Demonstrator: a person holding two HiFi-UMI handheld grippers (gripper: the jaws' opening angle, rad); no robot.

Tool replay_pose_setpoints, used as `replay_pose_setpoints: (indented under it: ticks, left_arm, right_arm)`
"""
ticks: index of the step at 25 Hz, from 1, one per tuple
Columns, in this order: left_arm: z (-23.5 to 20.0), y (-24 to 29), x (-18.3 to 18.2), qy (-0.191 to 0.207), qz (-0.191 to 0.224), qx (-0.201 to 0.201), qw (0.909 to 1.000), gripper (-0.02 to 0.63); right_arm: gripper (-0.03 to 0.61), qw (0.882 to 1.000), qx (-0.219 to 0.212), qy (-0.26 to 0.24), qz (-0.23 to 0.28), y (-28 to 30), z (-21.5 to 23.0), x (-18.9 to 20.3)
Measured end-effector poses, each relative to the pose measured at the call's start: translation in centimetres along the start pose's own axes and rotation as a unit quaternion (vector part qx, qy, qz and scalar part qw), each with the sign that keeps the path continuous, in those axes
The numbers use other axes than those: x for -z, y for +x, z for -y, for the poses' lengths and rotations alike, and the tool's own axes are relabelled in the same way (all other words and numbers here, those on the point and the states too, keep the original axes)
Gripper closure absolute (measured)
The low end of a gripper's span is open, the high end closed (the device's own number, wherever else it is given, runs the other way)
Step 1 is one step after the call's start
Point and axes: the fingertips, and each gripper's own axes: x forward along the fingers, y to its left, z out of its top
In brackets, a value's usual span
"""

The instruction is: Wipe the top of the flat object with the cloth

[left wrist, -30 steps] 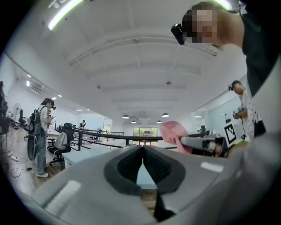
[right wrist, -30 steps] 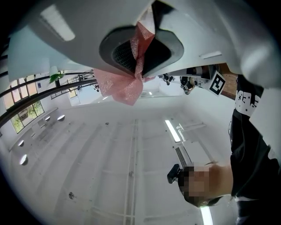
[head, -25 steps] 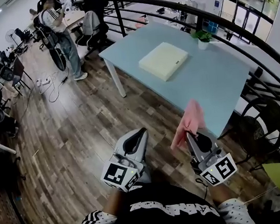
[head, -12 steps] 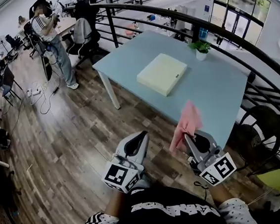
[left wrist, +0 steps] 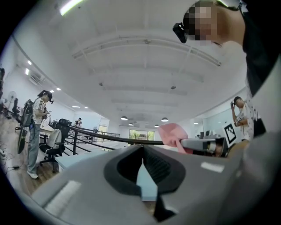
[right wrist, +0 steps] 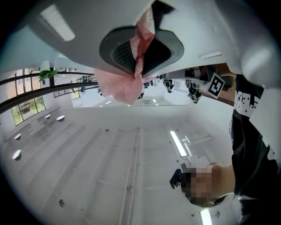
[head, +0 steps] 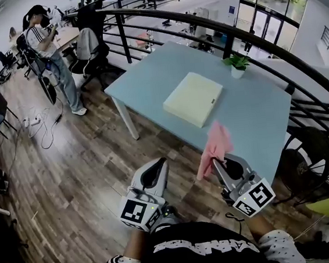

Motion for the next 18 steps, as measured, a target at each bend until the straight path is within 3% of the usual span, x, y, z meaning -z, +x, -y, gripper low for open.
replay_pose_setpoints:
  ticks: [11, 18]
  left_arm:
    - [-10.3, 1.7, -1.0, 0.001, -0.004, 0.011, 0.9999, 0.614]
    - [-13.5, 3.3, 0.1, -0.011, -0.003, 0.027, 0.9996, 0.614]
  right_arm:
    - [0.558, 1.0, 0.002, -0.011, -0.006, 10.4, 0.0, 0.6]
    - [0.558, 1.0, 0.011, -0.014, -0.016, 13.5, 0.8, 1.5]
